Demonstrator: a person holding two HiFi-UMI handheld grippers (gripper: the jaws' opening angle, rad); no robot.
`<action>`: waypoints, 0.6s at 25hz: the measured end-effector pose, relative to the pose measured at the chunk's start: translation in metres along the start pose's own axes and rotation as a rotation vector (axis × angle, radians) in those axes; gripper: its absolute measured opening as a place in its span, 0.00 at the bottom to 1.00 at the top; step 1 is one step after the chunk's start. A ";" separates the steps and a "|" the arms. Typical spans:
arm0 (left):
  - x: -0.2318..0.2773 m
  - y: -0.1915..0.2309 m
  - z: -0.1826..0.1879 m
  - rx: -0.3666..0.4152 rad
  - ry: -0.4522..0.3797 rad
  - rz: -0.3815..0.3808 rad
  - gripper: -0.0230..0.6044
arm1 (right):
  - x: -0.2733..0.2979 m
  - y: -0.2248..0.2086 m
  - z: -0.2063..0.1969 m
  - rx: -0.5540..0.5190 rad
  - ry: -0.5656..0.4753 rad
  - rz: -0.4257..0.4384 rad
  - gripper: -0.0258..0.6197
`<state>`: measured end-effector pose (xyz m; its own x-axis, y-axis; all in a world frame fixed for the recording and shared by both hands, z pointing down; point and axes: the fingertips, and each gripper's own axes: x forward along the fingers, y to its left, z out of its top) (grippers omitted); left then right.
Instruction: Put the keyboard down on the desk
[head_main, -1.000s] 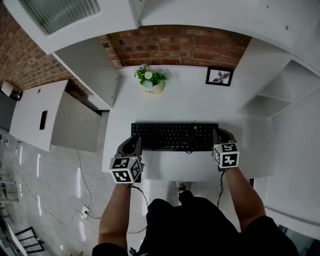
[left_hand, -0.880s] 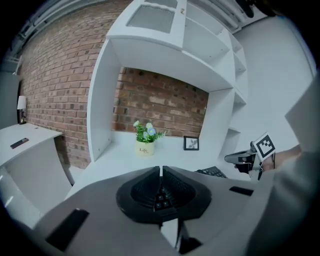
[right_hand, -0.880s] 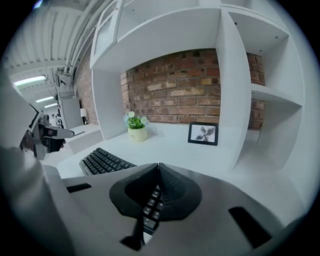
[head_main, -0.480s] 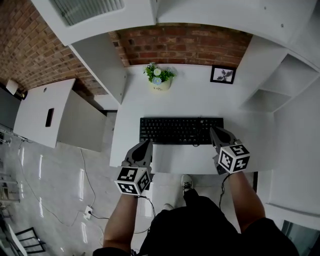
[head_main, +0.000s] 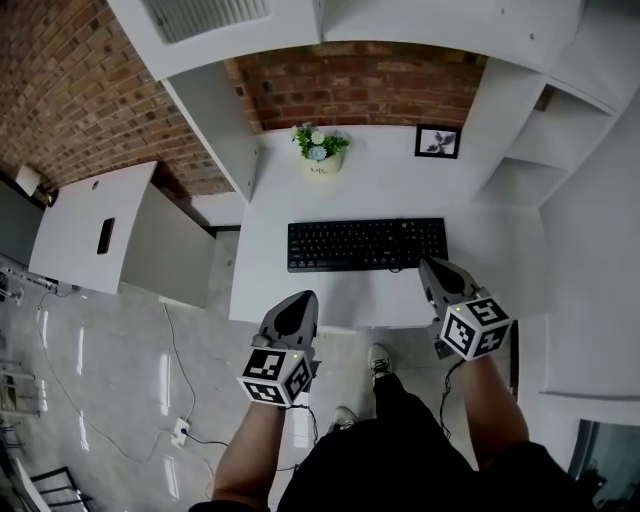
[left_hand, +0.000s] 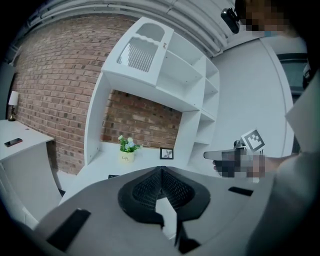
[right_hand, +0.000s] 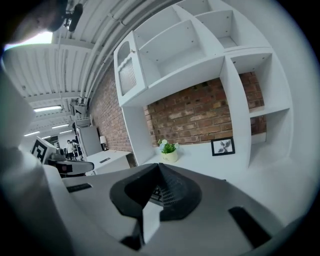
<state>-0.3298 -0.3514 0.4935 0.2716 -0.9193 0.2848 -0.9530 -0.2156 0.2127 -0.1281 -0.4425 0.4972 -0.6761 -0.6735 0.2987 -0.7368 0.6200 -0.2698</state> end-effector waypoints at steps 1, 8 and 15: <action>-0.008 -0.002 -0.003 0.011 -0.003 -0.001 0.07 | -0.008 0.005 -0.003 0.005 -0.006 -0.003 0.07; -0.069 -0.024 -0.013 0.008 -0.029 -0.025 0.07 | -0.067 0.053 -0.029 0.004 -0.031 -0.028 0.07; -0.127 -0.051 -0.026 0.008 -0.040 -0.061 0.06 | -0.137 0.094 -0.043 -0.020 -0.055 -0.064 0.07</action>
<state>-0.3119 -0.2149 0.4707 0.3234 -0.9168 0.2342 -0.9361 -0.2739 0.2206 -0.1047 -0.2749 0.4705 -0.6272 -0.7327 0.2640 -0.7786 0.5824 -0.2335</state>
